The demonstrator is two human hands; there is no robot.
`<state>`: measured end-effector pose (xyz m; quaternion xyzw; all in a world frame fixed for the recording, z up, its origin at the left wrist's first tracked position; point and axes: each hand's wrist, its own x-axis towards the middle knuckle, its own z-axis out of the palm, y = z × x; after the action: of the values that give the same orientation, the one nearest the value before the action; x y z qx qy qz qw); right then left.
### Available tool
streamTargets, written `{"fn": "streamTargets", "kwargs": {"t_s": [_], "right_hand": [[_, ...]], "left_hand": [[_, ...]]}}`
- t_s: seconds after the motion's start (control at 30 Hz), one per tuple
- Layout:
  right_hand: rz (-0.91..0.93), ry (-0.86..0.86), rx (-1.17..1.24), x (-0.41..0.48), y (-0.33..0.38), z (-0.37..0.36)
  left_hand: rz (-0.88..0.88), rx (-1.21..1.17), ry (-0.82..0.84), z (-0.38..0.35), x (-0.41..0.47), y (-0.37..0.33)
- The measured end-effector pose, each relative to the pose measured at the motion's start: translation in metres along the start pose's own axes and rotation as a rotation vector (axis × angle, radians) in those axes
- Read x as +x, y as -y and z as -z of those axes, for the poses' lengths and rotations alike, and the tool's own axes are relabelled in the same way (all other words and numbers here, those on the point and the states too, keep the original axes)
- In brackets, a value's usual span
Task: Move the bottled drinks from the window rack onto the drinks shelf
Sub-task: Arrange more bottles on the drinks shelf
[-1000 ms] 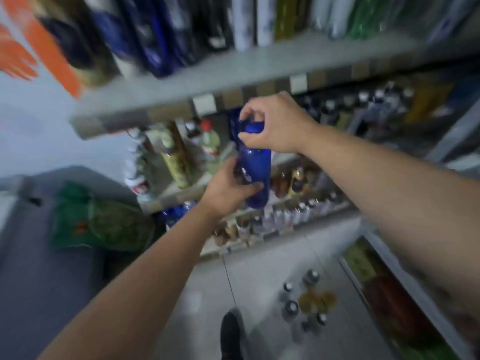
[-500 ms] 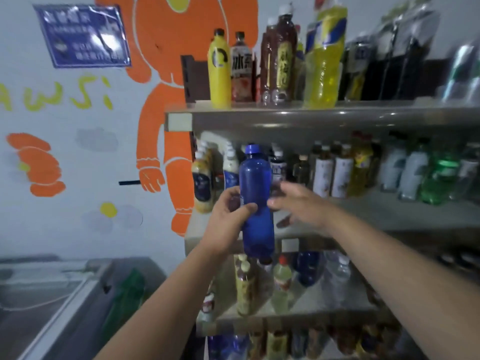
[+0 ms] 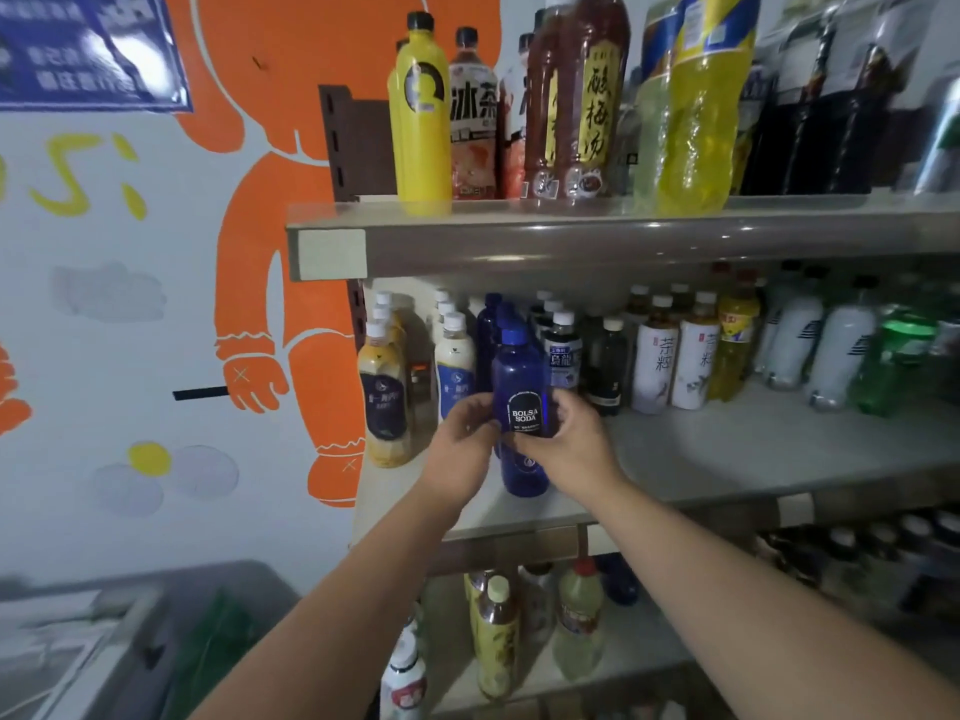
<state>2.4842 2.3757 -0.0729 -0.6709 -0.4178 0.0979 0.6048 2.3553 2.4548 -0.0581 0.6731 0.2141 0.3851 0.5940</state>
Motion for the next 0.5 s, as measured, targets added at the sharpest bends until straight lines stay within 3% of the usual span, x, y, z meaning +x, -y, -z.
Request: {"fn": "streamTargets", "kwargs": {"t_s": [0.17,0.5], "right_hand": [[-0.067,-0.127,-0.059,0.029,-0.034,-0.008],[0.031,-0.137,-0.086,0.022,-0.037,-0.026]], "left_hand": [[0.04,-0.026,-0.031,-0.019,0.016,0.03],[0.058,0.007,-0.129,-0.011,0.026,0.048]]}}
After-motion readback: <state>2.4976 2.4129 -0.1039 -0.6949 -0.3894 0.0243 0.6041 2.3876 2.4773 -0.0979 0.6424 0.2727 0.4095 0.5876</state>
